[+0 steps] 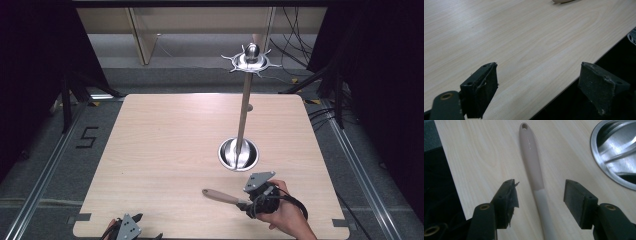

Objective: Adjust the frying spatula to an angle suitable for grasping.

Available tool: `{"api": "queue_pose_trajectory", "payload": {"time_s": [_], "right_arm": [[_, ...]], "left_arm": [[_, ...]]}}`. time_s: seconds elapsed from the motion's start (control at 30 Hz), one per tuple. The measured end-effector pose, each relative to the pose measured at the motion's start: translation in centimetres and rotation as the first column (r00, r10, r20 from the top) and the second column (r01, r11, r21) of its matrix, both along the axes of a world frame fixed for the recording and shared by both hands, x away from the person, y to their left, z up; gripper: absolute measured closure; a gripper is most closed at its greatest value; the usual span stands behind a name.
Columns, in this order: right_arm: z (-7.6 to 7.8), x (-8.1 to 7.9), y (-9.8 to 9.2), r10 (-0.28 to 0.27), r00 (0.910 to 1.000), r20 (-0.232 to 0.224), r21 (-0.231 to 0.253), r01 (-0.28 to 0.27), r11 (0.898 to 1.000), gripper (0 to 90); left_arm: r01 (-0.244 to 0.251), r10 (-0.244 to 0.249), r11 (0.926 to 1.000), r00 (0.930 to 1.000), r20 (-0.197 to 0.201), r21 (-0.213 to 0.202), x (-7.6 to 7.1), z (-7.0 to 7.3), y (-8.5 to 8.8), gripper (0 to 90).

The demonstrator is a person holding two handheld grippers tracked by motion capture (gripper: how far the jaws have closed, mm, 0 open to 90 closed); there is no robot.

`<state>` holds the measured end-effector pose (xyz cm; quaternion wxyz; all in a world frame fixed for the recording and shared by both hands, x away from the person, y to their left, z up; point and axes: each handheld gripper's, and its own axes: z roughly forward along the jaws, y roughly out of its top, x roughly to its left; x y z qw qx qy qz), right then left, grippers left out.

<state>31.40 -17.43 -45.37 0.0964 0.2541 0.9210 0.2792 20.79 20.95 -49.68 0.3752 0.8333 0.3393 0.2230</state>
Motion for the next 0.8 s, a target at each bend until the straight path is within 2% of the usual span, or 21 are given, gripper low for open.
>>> {"api": "queue_pose_trajectory", "payload": {"time_s": [0.07,0.17,0.2,0.23,0.3,0.33,0.37,0.4,0.43,0.5,0.53,0.57,0.6,0.63,0.7,0.77,0.8], "right_arm": [[0.0,0.2,0.1,0.019,0.9998,0.005,0.000,-0.019,1.000,44.8],[0.0,0.9,0.7,0.029,0.9994,-0.018,-0.016,-0.029,0.999,46.7],[-0.2,1.2,0.8,0.063,0.9979,-0.012,-0.017,-0.063,0.998,47.1],[-0.2,1.4,0.8,0.065,0.9973,-0.034,-0.026,-0.066,0.997,47.3],[-0.5,1.6,1.0,0.053,0.9979,-0.038,-0.022,-0.054,0.998,47.2],[-0.5,1.7,1.1,0.049,0.9972,-0.057,-0.043,-0.051,0.998,47.2],[-0.7,1.9,1.2,0.055,0.9960,-0.071,-0.049,-0.058,0.997,47.4],[-0.7,2.0,1.3,0.061,0.9951,-0.079,-0.054,-0.065,0.996,48.7],[-0.8,2.1,1.4,0.071,0.9935,-0.089,-0.064,-0.077,0.995,49.4],[-1.0,2.3,1.6,0.080,0.9923,-0.094,-0.081,-0.088,0.993,50.1],[-1.2,2.5,1.8,0.096,0.9899,-0.104,-0.098,-0.107,0.989,52.8],[-1.2,2.5,1.8,0.096,0.9899,-0.104,-0.098,-0.107,0.989,52.8],[-1.4,2.4,2.2,0.083,0.9905,-0.109,-0.120,-0.096,0.988,55.5],[-1.5,2.5,2.3,0.107,0.9890,-0.102,-0.129,-0.120,0.984,56.3],[-1.6,2.6,2.4,0.124,0.9872,-0.099,-0.140,-0.138,0.981,56.9],[-1.8,2.5,2.8,0.106,0.9869,-0.122,-0.172,-0.126,0.977,60.3],[-1.9,2.7,2.8,0.118,0.9853,-0.123,-0.183,-0.139,0.973,62.1]], "left_arm": [[-0.004,0.004,1.0000,1.0000,-0.004,-0.009,0.0,0.0,-0.1,14.9],[-0.007,0.007,0.9997,1.0000,-0.004,-0.023,-0.1,-0.1,-0.2,14.9],[-0.010,0.010,0.9996,0.9999,-0.005,-0.025,-0.1,-0.1,-0.2,14.9],[-0.009,0.009,0.9999,1.0000,0.000,-0.014,-0.1,-0.1,-0.1,14.9],[-0.003,0.003,1.0000,0.9999,0.012,-0.009,0.0,0.0,-0.1,14.9],[0.007,-0.008,0.9999,0.9999,0.012,0.014,0.1,0.1,0.1,14.9],[0.004,-0.004,1.0000,0.9999,0.010,0.009,0.1,0.1,0.1,14.9],[-0.025,0.025,0.9993,0.9996,-0.012,-0.029,-0.2,-0.1,-0.1,14.9],[-0.021,0.020,0.9993,0.9997,-0.011,-0.032,-0.2,-0.1,-0.2,14.9],[-0.021,0.021,0.9994,0.9997,-0.010,-0.029,-0.2,-0.1,-0.1,14.9],[-0.004,0.004,0.9998,1.0000,0.007,-0.019,0.0,-0.1,-0.1,14.9],[-0.004,0.004,0.9998,1.0000,0.007,-0.019,0.0,-0.1,-0.1,14.9],[0.020,-0.020,0.9997,0.9997,0.017,0.013,0.1,0.1,0.1,14.9],[0.002,-0.002,1.0000,1.0000,0.007,-0.006,0.0,0.0,0.0,14.9],[0.010,-0.010,0.9999,0.9998,0.016,0.010,0.0,0.1,0.1,14.9],[0.006,-0.006,1.0000,1.0000,0.004,-0.005,-0.1,0.0,0.0,14.9],[-0.013,0.013,0.9988,0.9999,-0.001,-0.047,-0.2,-0.1,-0.2,14.9]]}}
